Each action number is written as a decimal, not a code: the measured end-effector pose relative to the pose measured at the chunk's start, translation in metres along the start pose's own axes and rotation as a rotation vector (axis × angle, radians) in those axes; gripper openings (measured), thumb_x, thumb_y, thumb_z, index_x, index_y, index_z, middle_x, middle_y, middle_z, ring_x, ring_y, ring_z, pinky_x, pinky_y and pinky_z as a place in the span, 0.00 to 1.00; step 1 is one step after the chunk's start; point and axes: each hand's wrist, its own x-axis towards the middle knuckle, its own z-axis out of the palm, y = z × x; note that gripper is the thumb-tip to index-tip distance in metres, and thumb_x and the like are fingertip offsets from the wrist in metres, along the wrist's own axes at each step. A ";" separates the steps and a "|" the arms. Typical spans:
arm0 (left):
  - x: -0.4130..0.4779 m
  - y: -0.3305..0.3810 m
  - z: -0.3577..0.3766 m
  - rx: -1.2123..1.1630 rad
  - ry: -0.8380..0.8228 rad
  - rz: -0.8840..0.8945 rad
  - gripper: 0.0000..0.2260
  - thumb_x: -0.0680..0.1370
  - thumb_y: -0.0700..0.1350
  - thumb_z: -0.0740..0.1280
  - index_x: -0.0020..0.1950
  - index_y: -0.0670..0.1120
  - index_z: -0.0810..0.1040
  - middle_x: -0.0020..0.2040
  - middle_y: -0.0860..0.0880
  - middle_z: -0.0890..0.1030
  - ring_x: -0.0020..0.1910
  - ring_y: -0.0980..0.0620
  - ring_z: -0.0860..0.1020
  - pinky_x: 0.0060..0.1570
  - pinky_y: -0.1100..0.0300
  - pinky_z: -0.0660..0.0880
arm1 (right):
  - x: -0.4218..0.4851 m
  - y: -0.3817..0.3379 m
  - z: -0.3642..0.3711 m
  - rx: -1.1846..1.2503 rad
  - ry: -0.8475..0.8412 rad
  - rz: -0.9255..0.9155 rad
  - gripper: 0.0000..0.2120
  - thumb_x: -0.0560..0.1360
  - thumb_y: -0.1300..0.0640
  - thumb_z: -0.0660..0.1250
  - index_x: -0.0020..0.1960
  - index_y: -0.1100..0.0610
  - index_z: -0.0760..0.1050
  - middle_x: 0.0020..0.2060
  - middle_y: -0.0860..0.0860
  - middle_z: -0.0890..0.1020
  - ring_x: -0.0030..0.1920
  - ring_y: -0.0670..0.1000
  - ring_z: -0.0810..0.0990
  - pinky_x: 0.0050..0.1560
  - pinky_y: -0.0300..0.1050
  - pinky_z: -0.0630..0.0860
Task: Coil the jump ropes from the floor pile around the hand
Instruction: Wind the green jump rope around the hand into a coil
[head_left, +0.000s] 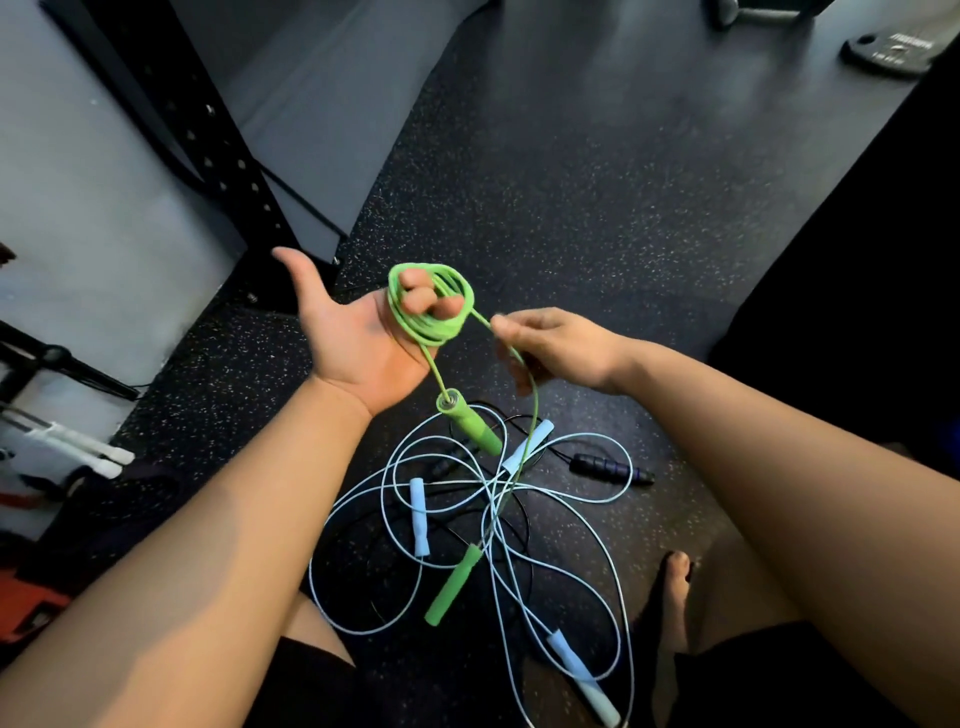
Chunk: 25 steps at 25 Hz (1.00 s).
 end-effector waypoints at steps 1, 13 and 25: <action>0.000 0.002 -0.001 -0.013 0.026 0.045 0.48 0.65 0.85 0.47 0.42 0.41 0.77 0.36 0.47 0.78 0.44 0.46 0.74 0.61 0.51 0.76 | 0.000 0.001 0.002 0.009 -0.055 0.015 0.11 0.82 0.50 0.63 0.47 0.56 0.75 0.35 0.59 0.77 0.33 0.55 0.77 0.38 0.48 0.71; 0.013 -0.012 -0.010 0.517 0.312 0.108 0.52 0.72 0.77 0.31 0.67 0.37 0.68 0.58 0.34 0.84 0.65 0.40 0.80 0.76 0.45 0.63 | -0.006 -0.034 -0.007 -0.036 -0.355 0.019 0.15 0.75 0.54 0.66 0.53 0.65 0.81 0.38 0.57 0.84 0.29 0.52 0.75 0.24 0.40 0.67; 0.001 -0.016 0.002 0.826 -0.153 -0.611 0.55 0.62 0.83 0.30 0.39 0.39 0.77 0.34 0.36 0.83 0.42 0.38 0.84 0.64 0.45 0.69 | -0.004 -0.028 -0.021 -0.241 0.091 -0.190 0.18 0.74 0.42 0.73 0.39 0.57 0.83 0.30 0.57 0.74 0.32 0.53 0.69 0.36 0.50 0.69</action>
